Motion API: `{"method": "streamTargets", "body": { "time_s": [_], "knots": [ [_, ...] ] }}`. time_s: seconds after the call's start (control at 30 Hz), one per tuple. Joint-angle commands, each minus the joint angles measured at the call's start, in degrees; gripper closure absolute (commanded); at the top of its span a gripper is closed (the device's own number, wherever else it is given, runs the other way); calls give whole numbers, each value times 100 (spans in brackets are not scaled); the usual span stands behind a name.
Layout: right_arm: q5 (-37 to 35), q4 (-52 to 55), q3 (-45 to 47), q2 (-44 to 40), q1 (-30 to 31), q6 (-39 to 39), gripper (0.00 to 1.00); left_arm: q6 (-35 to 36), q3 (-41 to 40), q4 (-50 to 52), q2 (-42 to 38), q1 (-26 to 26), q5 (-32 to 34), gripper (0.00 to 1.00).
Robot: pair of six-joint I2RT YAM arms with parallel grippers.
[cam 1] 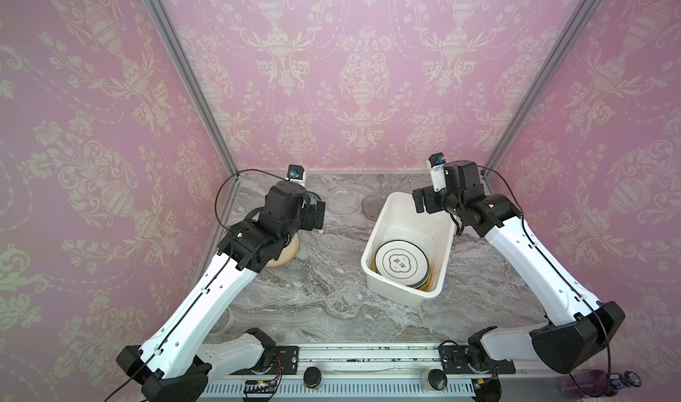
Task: Place the plates into the plastic bin on the countertop
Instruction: Pick up the plate from the middle-left of the table.
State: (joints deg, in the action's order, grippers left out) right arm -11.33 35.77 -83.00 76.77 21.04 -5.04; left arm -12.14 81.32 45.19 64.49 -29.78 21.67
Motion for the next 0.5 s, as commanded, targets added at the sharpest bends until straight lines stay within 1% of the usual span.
{"method": "streamTargets", "body": {
  "time_s": [0.0,0.1,0.17,0.2,0.33,0.37,0.47],
  "knots": [
    [343,-631,341,-264,-21,-1432,0,-493,150,637,-57,1096,-284,1],
    [897,-795,275,-219,18,-2058,5,-1040,154,1064,80,2321,-1169,1],
    [1174,-619,-6,0,148,-2515,9,-1295,93,1272,207,2851,-1345,1],
    [1349,-484,-241,175,284,-2648,9,-1387,14,1316,255,3062,-1433,1],
    [1615,22,-1197,908,1139,-2889,9,-1988,-464,1280,175,3718,-1352,1],
    [1606,63,-1390,1083,1388,-3102,9,-2178,-620,1312,214,3896,-1406,1],
    [1716,-27,-1877,1599,2122,-3379,10,-2600,-1010,1255,376,4191,-1725,1]
  ]
}}
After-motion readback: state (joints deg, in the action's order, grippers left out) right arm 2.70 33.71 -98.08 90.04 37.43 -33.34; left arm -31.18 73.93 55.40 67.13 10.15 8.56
